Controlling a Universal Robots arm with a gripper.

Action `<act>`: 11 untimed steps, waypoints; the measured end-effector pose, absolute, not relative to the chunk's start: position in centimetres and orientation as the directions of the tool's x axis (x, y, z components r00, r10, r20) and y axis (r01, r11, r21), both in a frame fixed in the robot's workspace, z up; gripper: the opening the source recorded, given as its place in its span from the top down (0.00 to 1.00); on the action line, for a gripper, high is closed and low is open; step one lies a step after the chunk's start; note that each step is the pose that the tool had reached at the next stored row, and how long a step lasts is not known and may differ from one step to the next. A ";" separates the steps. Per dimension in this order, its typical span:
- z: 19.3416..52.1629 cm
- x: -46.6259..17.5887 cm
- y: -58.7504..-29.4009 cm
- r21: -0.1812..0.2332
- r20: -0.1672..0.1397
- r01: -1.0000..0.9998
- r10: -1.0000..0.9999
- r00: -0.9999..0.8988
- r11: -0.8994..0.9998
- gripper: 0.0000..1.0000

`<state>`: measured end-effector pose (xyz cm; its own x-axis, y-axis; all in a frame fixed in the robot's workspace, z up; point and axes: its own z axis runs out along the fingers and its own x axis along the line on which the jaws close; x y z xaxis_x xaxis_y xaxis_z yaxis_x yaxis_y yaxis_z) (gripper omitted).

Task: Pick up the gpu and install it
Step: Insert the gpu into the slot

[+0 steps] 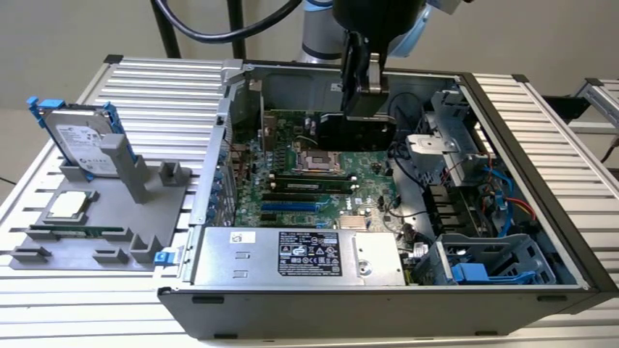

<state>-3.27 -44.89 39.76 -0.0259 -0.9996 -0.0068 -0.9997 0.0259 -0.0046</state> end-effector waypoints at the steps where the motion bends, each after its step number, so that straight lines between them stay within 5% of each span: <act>1: 39.7 -3.3 -44.9 -0.005 -0.007 -1.000 -1.000 -0.026 0.026 1.00; 11: 39.5 -3.3 -44.9 -0.005 -0.007 -1.000 -1.000 -0.026 0.026 1.00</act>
<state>-3.30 -44.87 39.53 -0.0259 -0.9996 -0.0068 -0.9997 0.0260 -0.0046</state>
